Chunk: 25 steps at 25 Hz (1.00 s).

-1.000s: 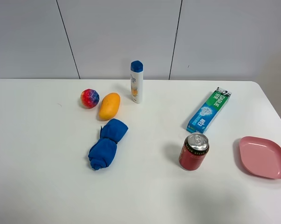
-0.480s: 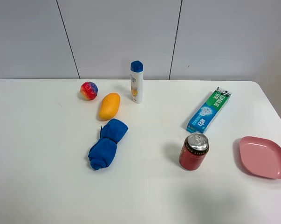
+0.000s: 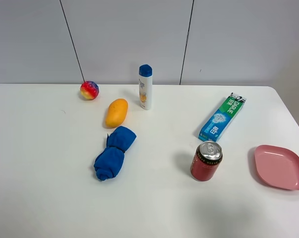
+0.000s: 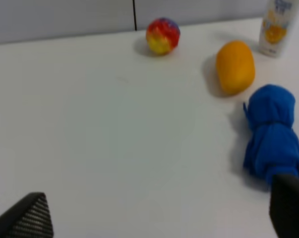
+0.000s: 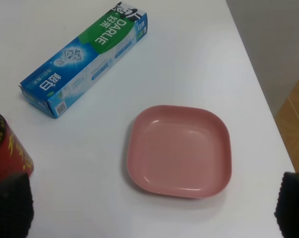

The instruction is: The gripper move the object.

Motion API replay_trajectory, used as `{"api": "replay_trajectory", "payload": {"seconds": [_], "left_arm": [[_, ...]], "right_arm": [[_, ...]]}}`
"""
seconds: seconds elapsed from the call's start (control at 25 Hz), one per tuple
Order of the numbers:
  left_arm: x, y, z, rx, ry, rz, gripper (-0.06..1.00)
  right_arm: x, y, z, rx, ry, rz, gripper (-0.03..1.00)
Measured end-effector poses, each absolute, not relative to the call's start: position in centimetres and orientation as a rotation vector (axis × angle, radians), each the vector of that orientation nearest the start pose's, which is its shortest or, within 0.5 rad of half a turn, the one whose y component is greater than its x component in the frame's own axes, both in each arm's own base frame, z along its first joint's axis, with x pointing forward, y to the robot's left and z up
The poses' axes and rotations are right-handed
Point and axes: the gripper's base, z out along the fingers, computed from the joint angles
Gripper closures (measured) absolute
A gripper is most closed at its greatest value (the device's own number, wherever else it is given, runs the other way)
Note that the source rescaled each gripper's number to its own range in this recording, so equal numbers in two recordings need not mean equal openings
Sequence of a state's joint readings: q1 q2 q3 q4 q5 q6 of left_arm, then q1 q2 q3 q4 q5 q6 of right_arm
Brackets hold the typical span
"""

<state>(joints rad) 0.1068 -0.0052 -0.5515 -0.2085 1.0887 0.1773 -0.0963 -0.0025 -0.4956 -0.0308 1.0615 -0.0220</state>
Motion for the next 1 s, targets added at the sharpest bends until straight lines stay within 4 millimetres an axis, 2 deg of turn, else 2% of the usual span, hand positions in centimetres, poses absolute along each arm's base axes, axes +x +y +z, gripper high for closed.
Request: {"api": "replay_trajectory", "payload": {"seconds": [0.24,0.48,0.76,1.0], "left_arm": [[-1.7,-1.5,28.3,0.098,2.091,-0.016,0.29],[-0.7,-1.2,28.0,0.054,2.033,-0.01,0.29],[-0.7,-0.6,28.0,-0.07,2.029,0.017,0.29],[-0.7,-0.4,28.0,-0.091,2.029,0.021,0.29]], "right_arm": [[-0.5,-0.2,27.6,0.077,2.047,-0.111,-0.03],[-0.5,-0.2,27.6,0.077,2.047,-0.111,-0.03],[-0.5,-0.2,27.6,0.077,2.047,-0.111,-0.03],[-0.5,-0.2,27.6,0.077,2.047,-0.111,-0.03]]}}
